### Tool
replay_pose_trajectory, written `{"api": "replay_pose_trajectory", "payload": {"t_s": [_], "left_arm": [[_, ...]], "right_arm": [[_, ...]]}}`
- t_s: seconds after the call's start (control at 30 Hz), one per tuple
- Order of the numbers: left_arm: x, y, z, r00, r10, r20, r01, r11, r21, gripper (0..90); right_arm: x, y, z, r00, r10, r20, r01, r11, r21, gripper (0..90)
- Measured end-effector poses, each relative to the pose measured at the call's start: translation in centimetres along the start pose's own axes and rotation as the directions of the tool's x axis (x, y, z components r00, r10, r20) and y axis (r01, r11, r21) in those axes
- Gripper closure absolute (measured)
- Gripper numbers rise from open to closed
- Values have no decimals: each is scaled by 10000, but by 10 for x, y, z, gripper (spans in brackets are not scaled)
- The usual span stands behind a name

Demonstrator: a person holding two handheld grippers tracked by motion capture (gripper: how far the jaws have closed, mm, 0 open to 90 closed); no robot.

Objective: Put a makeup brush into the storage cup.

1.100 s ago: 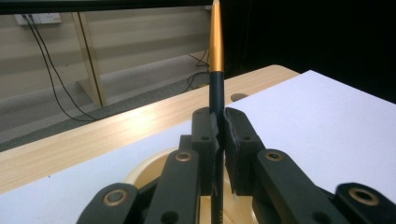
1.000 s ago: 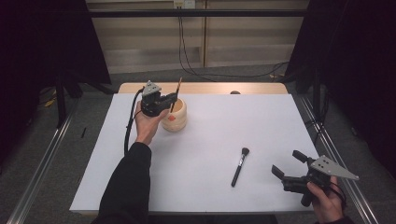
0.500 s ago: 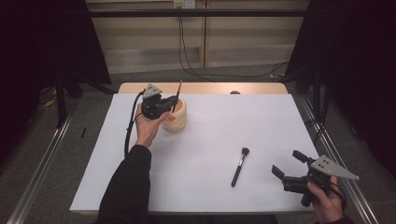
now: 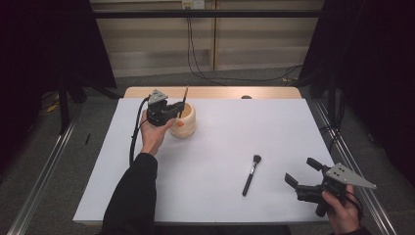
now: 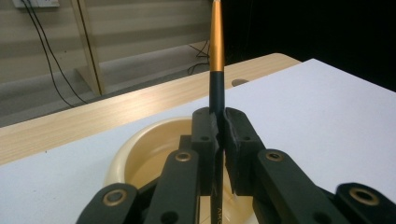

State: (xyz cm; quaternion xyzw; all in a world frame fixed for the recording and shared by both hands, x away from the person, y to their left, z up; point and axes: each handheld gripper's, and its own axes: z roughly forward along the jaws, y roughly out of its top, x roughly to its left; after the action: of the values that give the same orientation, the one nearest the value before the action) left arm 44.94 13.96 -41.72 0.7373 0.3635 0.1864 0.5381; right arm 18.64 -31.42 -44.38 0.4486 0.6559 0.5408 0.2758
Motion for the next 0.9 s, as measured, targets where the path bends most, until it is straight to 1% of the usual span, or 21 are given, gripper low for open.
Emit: {"api": "replay_pose_trajectory", "payload": {"t_s": [0.03,0.07,0.13,0.23,0.27,0.33,0.4,0.43,0.5,0.57,0.6,0.63,0.67,0.7,0.73,0.77,0.8,0.83,0.87,0.9], "left_arm": [[-1,0,0,9999,70,-74,-69,9999,108,833],[-1,0,1,10000,52,2,-52,10000,51,832],[0,0,0,10000,67,-38,-67,9999,92,829],[1,-1,0,9999,130,-42,-130,9999,20,820],[2,-1,0,10000,66,-2,-66,10000,-23,820],[3,-1,-1,10000,77,-48,-77,10000,-45,804],[3,0,-3,9999,143,-3,-143,9998,-98,788],[2,0,-3,9999,149,19,-149,9998,-126,785],[2,1,-4,9999,149,-50,-150,9998,-153,763],[2,1,-4,9998,199,26,-198,9996,-217,743],[1,1,-4,9999,129,63,-128,9997,-216,716],[1,2,-5,9999,98,90,-96,9998,-166,709],[-1,3,-5,9999,132,85,-130,9997,-209,702],[-3,3,-6,9996,285,30,-284,9994,-216,690],[-3,4,-6,9996,286,50,-285,9994,-207,651],[-3,4,-7,9999,144,13,-144,9996,-239,626],[-3,4,-7,10000,86,-48,-87,9996,-250,579],[-3,4,-7,10000,45,-49,-46,9995,-297,557],[-3,4,-8,10000,36,-84,-38,9997,-250,529],[-3,4,-8,9999,87,-111,-90,9997,-242,482]], "right_arm": [[0,0,0,10000,-2,-1,2,10000,-1,0],[0,0,0,10000,-4,-2,4,10000,-1,0],[0,0,0,10000,-14,-6,14,10000,-3,0],[0,0,0,10000,-4,8,4,10000,-8,0],[0,0,0,10000,-4,8,4,10000,-8,0],[0,0,0,10000,1,5,-1,10000,-5,0],[0,0,0,10000,-23,-27,23,10000,39,0],[0,0,0,10000,41,2,-41,10000,5,0],[0,0,0,10000,50,-33,-50,10000,33,0],[1,0,0,10000,90,-15,-90,10000,29,0],[1,0,0,10000,68,-29,-68,10000,18,0],[1,0,0,10000,81,-31,-81,10000,34,0],[1,0,0,10000,90,-27,-89,10000,30,0],[0,0,0,10000,30,-15,-30,10000,-30,0],[0,0,0,10000,25,-17,-25,10000,-47,0],[0,0,0,10000,36,-23,-36,10000,-37,0],[0,0,0,10000,24,-27,-24,10000,-34,0],[0,0,0,10000,38,-19,-38,10000,-35,0],[0,0,0,10000,49,-16,-49,10000,-47,0],[0,0,0,10000,48,-15,-48,10000,-45,0]]}}
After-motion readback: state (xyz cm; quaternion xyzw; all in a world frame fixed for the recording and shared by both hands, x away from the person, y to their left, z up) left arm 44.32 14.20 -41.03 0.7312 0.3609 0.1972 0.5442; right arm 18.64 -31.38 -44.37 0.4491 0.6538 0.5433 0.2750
